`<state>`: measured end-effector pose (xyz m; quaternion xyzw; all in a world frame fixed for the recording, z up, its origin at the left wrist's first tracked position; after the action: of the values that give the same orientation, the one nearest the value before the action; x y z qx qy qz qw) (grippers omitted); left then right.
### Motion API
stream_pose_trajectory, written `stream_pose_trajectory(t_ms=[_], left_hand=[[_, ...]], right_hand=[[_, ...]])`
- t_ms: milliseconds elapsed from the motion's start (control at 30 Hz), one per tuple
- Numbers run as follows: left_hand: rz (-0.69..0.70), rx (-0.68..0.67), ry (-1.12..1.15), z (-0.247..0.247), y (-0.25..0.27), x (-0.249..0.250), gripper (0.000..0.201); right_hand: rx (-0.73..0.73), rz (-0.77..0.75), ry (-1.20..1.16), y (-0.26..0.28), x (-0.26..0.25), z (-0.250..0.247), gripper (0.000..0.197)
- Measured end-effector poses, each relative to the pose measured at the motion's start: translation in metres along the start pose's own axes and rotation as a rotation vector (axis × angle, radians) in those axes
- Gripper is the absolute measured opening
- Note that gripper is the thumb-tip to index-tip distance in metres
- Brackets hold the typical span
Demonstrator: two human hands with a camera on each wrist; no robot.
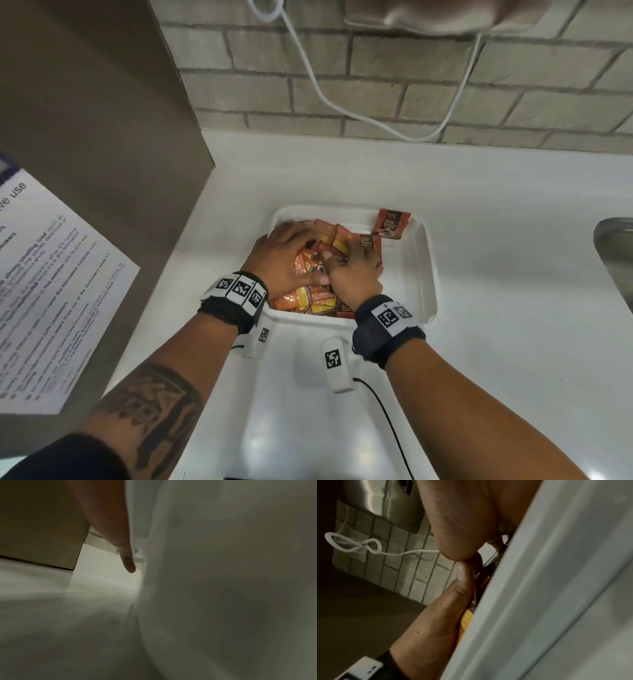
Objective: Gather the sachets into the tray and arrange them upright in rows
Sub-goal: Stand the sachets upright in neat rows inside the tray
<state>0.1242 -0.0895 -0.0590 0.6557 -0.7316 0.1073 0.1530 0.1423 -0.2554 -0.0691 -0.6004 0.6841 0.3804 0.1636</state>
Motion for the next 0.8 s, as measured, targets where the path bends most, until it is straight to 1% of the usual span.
stream_pose_trajectory(t_ms=[67,133,200,300,367,433,533,600,667,733,800], left_hand=[[0.023,-0.018,-0.012,-0.001,-0.001,0.001,0.099],[0.045,0.004,-0.015,-0.002,-0.002,0.001,0.094],[0.034,0.013,-0.009,-0.003,-0.001,0.001,0.091],[0.011,-0.028,-0.065,-0.002,-0.001,0.001,0.087],[0.014,-0.046,-0.118,-0.005,-0.002,0.005,0.078],[0.042,-0.029,-0.174,-0.010,-0.003,0.013,0.070],[0.114,-0.007,-0.237,-0.014,-0.007,0.030,0.062],[0.153,-0.062,-0.242,-0.014,-0.012,0.041,0.062],[0.176,-0.158,-0.235,-0.012,-0.019,0.049,0.058],[0.160,-0.255,-0.246,-0.011,-0.024,0.054,0.057],[0.131,-0.284,-0.250,-0.013,-0.027,0.054,0.059]], right_hand=[[-0.002,-0.023,-0.027,0.001,-0.002,0.004,0.061],[-0.018,-0.042,-0.057,0.001,-0.004,0.005,0.054],[-0.052,-0.058,-0.098,0.002,-0.006,0.007,0.047],[-0.073,-0.109,-0.161,0.003,-0.008,0.008,0.037],[-0.055,-0.135,-0.221,0.002,-0.005,0.004,0.030],[-0.036,-0.142,-0.277,0.003,-0.003,-0.006,0.028],[0.016,-0.139,-0.265,0.001,0.005,-0.023,0.025],[0.055,-0.148,-0.231,-0.003,0.010,-0.034,0.023],[0.064,-0.160,-0.187,-0.010,0.014,-0.044,0.021],[0.043,-0.170,-0.158,-0.015,0.017,-0.053,0.021],[0.014,-0.171,-0.145,-0.019,0.021,-0.057,0.020]])
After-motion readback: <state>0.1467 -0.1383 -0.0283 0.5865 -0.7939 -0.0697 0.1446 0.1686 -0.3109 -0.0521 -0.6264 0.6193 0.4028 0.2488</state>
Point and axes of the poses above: each hand's wrist, its own y-axis away from the middle knuckle, its own z-axis out of the palm, x = y × z, the point moved 4 cm from there along -y, towards the middle knuckle, and after that the axes turned 2 degrees about x, right-handed, at the moved point
